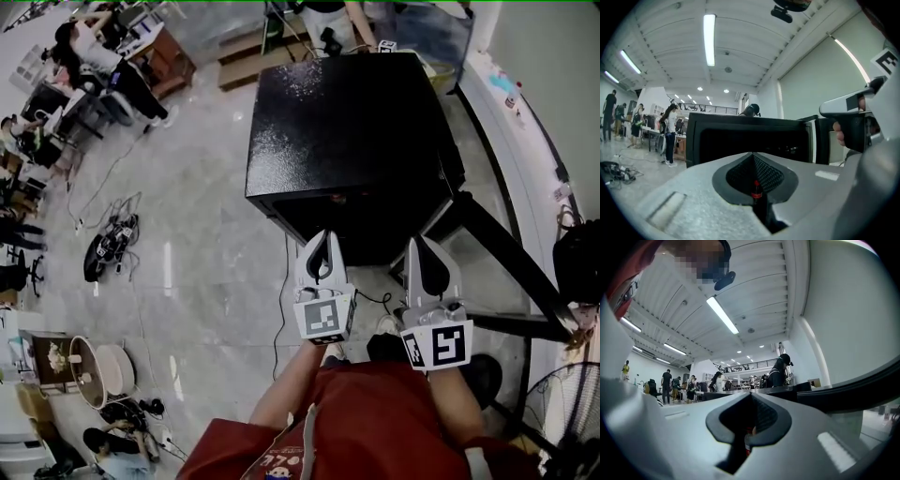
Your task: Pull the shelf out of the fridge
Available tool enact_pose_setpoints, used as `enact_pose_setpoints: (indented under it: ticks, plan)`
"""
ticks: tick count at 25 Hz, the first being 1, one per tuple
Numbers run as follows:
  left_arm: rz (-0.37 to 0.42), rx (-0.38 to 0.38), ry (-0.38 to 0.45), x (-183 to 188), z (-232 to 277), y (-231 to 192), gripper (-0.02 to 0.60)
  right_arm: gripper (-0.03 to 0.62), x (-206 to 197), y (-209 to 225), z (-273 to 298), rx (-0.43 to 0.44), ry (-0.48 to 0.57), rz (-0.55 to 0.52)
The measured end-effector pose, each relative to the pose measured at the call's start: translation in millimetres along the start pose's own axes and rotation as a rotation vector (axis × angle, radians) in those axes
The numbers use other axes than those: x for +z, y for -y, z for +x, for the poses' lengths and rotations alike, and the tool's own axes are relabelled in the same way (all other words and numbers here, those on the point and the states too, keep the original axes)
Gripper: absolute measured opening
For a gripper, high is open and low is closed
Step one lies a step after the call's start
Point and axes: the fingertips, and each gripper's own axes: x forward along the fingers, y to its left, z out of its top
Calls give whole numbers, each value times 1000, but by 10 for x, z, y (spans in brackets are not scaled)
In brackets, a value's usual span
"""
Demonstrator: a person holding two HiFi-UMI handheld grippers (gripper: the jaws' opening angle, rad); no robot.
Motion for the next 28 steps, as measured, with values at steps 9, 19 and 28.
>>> enact_pose_setpoints:
  ticks: [9,19,28]
  plan:
    - [-218,-2,-119,-643,522,16,91,-2,-113,65,0,31,-21,-23]
    - [-530,23,-118,-939,911,-22,172,-2,-146,189,-71,49,-37,-53]
    - [-936,27,28,-998,1252,-112,201,-2,-178,206,-105,110,-41,-72]
